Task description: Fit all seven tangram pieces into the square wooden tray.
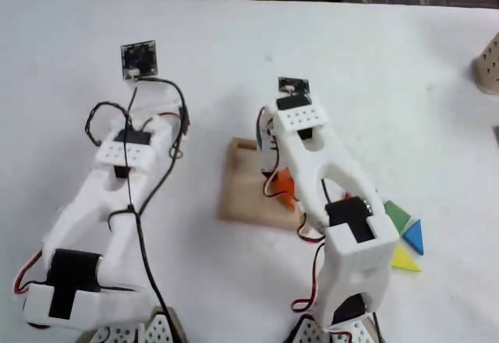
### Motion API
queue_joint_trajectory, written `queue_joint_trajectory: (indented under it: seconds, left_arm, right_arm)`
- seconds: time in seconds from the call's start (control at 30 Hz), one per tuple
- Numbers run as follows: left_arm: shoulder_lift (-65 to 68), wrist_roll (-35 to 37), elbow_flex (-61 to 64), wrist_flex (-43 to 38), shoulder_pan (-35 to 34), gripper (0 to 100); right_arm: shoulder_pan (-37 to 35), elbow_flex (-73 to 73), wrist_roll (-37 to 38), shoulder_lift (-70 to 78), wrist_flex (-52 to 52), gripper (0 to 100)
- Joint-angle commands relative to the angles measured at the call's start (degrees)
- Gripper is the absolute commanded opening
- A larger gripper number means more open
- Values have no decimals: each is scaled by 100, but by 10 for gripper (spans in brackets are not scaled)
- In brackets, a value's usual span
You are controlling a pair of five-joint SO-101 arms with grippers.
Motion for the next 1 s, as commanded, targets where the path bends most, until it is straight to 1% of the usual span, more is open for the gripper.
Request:
queue_joint_trajectory:
  seconds: [0.0, 0.07, 0.13, 0.2, 0.3, 0.4, 0.5, 0.6, 0.77, 0.87, 0.97]
  left_arm:
    - [-295, -44, -316, -114, 75, 79]
    - [-295, -44, -316, -114, 75, 79]
    - [-295, -44, -316, -114, 84, 79]
    - [-295, -44, -316, -114, 84, 79]
    - [-295, -44, -316, -105, 84, 76]
    - [-295, -18, -316, -105, 101, 76]
    - [-321, -9, -299, 53, 277, 76]
    - [-356, -9, -255, 369, 620, 76]
    - [-356, -9, -255, 905, 1323, 72]
    - [-356, -9, -255, 1125, 1710, 15]
    - [-356, -9, -246, 1240, 2062, 24]
  right_arm:
    - [-75, -62, 70, -391, 119, 240]
    - [-101, -141, 114, -400, 224, 240]
    - [-110, -246, 387, -400, 400, 241]
    - [-92, -334, 501, -426, 523, 241]
    - [22, -334, 703, -831, 752, 238]
    - [163, -79, 1029, -1534, 831, 173]
    - [541, 475, 1196, -2246, 629, 77]
    - [1051, 1257, 1292, -2642, 48, 22]
    - [1727, 2277, 1292, -2774, -681, 18]
    - [2237, 2435, 1697, -2774, -708, 18]
    - [2633, 2444, 1978, -2774, -681, 18]
